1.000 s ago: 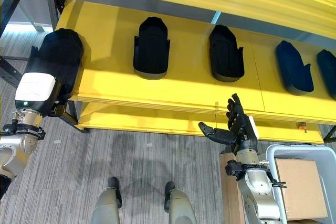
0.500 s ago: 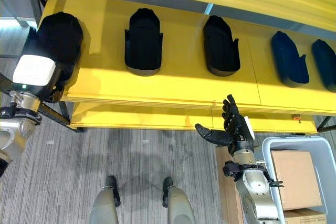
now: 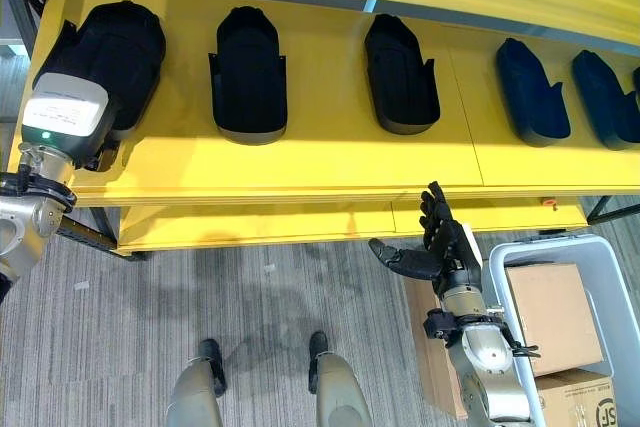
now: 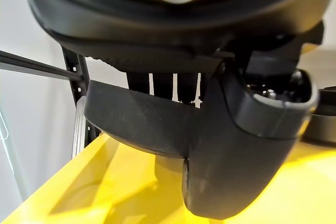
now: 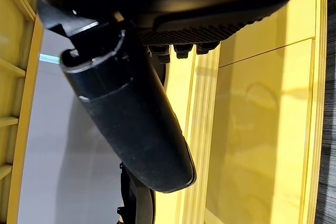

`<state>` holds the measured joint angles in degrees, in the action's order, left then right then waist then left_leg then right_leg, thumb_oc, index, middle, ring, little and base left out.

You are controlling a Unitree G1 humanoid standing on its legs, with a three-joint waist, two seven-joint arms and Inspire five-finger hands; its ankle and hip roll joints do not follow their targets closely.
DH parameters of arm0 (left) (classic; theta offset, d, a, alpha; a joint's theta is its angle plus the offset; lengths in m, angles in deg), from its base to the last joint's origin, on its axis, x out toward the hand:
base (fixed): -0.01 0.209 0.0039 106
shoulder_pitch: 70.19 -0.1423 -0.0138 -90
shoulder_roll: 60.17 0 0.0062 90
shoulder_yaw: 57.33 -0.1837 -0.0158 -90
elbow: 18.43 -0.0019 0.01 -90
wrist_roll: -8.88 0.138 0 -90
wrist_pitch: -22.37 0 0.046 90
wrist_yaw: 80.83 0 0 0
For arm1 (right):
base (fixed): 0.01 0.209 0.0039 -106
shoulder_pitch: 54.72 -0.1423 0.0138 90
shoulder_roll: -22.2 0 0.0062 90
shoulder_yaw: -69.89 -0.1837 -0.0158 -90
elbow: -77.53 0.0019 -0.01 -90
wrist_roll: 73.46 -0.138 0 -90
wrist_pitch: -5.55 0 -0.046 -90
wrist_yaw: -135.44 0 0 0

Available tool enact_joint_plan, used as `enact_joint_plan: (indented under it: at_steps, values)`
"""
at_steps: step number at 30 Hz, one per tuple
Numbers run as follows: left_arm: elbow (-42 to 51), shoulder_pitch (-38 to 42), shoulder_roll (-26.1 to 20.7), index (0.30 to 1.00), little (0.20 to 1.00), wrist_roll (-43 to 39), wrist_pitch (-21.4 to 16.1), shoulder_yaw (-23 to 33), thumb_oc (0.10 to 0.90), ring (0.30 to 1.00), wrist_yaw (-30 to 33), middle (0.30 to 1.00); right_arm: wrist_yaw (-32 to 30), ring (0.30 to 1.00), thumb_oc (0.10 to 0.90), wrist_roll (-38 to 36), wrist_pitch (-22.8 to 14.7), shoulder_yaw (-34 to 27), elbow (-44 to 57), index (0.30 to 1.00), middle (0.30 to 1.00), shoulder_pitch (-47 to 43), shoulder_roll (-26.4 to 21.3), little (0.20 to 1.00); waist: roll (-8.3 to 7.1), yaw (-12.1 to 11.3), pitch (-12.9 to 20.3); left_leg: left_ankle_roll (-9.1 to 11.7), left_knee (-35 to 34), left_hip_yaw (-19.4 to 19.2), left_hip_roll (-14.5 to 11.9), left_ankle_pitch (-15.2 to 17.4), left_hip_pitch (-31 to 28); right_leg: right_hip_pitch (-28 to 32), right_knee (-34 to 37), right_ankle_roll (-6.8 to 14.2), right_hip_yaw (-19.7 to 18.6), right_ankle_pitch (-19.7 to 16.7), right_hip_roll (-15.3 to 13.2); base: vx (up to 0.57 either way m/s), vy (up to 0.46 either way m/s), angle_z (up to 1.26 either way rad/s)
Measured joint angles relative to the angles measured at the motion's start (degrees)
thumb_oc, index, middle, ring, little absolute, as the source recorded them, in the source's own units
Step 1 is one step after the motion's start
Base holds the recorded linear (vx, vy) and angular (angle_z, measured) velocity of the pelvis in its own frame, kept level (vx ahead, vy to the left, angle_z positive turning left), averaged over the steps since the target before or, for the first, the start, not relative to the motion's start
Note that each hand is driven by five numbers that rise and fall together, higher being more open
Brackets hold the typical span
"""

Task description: Move parts from the plastic box to the shelf.

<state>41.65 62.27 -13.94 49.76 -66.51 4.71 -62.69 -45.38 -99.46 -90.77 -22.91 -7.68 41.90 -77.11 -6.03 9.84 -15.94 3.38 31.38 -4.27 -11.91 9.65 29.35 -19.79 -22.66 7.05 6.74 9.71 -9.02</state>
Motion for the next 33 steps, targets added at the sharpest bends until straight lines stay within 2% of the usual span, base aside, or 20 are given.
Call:
enact_joint_plan:
  at_steps: [8, 16, 19, 26, 33]
  values:
    - [-4.4, 3.7, 0.0, 0.300, 0.300, -0.3, 0.1, -3.3, 0.400, 0.300, 0.0, 0.300, 0.2, 1.000, 0.900, 0.0, -0.8, 0.0, 0.3, 1.000, 1.000, 0.1, -0.1, 1.000, 0.00, 1.0, 0.0, -0.1, 0.3, 0.0, 0.0, 0.1, 0.5, -0.1, 0.3, 0.1, 0.0, -0.1, 0.0, 0.00, 0.000, 0.00]
    - [-4.4, 4.8, 0.1, 0.300, 0.300, -2.6, 0.2, -3.5, 0.400, 0.300, 0.0, 0.300, 0.3, 1.000, 0.900, 0.0, -1.0, 0.0, 2.1, 1.000, 1.000, 0.1, -0.4, 1.000, 0.00, 1.0, 0.0, -0.2, 0.3, -0.1, -0.1, 0.1, 0.5, -0.2, 0.3, 0.0, -0.2, -0.2, 0.1, 0.00, 0.000, 0.00]
    - [-4.6, 4.8, 0.8, 0.300, 0.300, -4.9, 0.8, -3.4, 0.400, 0.300, 0.1, 0.300, 0.2, 1.000, 0.900, 0.0, -1.0, 0.0, 2.1, 1.000, 1.000, 0.1, -0.4, 1.000, 0.00, 1.0, 0.0, -0.2, 0.4, -0.1, -0.1, 0.1, 0.5, -0.2, 0.3, 0.0, -0.1, -0.3, 0.1, 0.00, 0.000, 0.00]
    - [-5.5, 4.6, 6.3, 0.300, 0.300, -7.6, 2.7, -1.1, 0.400, 0.300, 0.6, 0.300, -0.1, 1.000, 0.900, 0.1, -1.0, 0.0, 2.3, 1.000, 1.000, 0.1, -0.5, 1.000, 0.00, 1.0, 0.0, -0.2, 0.5, 0.0, -0.1, 0.1, 0.5, -0.2, 0.0, 0.0, -0.1, -0.3, 0.2, 0.00, 0.000, 0.00]
    - [-5.6, 4.6, 7.1, 0.300, 0.300, -10.0, 2.9, -1.0, 0.400, 0.300, 0.8, 0.300, -0.2, 1.000, 0.900, 0.1, -0.9, 0.0, 2.3, 1.000, 1.000, 0.1, -0.5, 1.000, -0.01, 1.0, 0.0, -0.2, 0.5, 0.0, -0.1, 0.1, 0.6, -0.5, -0.3, 0.0, -0.2, -0.3, 0.2, 0.00, 0.000, 0.00]
